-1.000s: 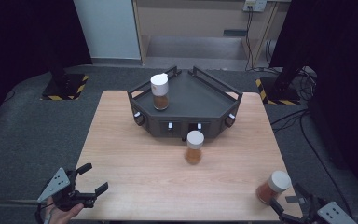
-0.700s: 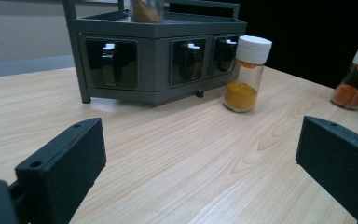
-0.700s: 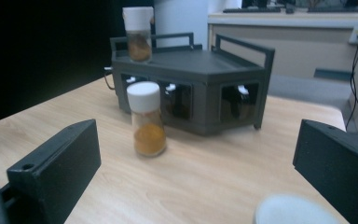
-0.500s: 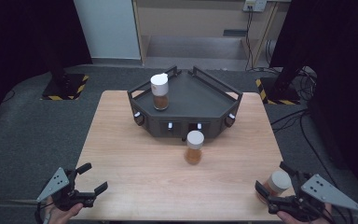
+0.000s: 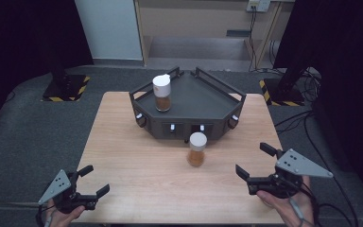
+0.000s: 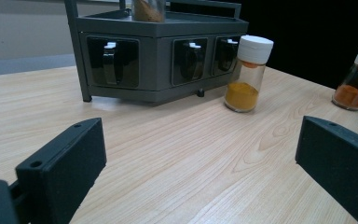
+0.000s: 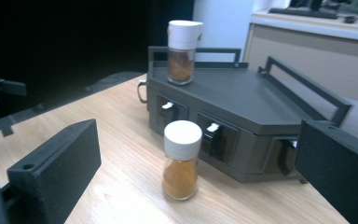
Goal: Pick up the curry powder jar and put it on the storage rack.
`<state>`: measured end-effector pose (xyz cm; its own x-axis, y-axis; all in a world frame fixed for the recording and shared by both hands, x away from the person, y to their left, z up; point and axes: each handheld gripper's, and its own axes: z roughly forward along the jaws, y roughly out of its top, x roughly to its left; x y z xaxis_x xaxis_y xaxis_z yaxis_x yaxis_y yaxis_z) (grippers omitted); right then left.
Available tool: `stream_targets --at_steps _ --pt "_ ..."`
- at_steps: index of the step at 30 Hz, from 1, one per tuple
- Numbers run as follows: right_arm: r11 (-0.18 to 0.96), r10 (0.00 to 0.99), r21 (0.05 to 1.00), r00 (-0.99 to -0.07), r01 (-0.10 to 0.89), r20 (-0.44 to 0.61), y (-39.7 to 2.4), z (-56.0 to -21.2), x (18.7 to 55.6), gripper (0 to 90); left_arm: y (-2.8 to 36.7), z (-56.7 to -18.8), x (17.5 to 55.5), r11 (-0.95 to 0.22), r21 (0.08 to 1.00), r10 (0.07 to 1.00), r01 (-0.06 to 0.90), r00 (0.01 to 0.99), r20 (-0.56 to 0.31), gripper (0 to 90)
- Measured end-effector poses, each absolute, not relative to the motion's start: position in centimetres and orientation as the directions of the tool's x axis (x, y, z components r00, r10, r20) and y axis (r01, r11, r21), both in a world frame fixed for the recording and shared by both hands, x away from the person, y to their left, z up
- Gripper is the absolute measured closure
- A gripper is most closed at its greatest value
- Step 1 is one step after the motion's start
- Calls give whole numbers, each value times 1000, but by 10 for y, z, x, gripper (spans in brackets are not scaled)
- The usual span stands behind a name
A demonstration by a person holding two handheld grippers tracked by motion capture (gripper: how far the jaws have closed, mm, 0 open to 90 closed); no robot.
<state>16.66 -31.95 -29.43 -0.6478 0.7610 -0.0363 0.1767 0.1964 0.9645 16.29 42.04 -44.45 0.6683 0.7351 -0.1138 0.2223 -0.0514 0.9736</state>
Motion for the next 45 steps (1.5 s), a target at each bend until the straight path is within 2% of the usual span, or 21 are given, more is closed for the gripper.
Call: stream_targets --at_steps 5,15,45 --pt "223 765 954 -642 200 -44 -306 -289 175 9 420 -444 162 -53 975 734 218 670 -110 4" --pt "243 748 952 -661 186 -62 -287 -291 194 13 420 -444 163 -55 974 732 219 673 -110 4" --pt "319 732 885 -681 338 -4 -228 -331 288 30 420 -444 164 -62 973 724 223 681 -110 4"
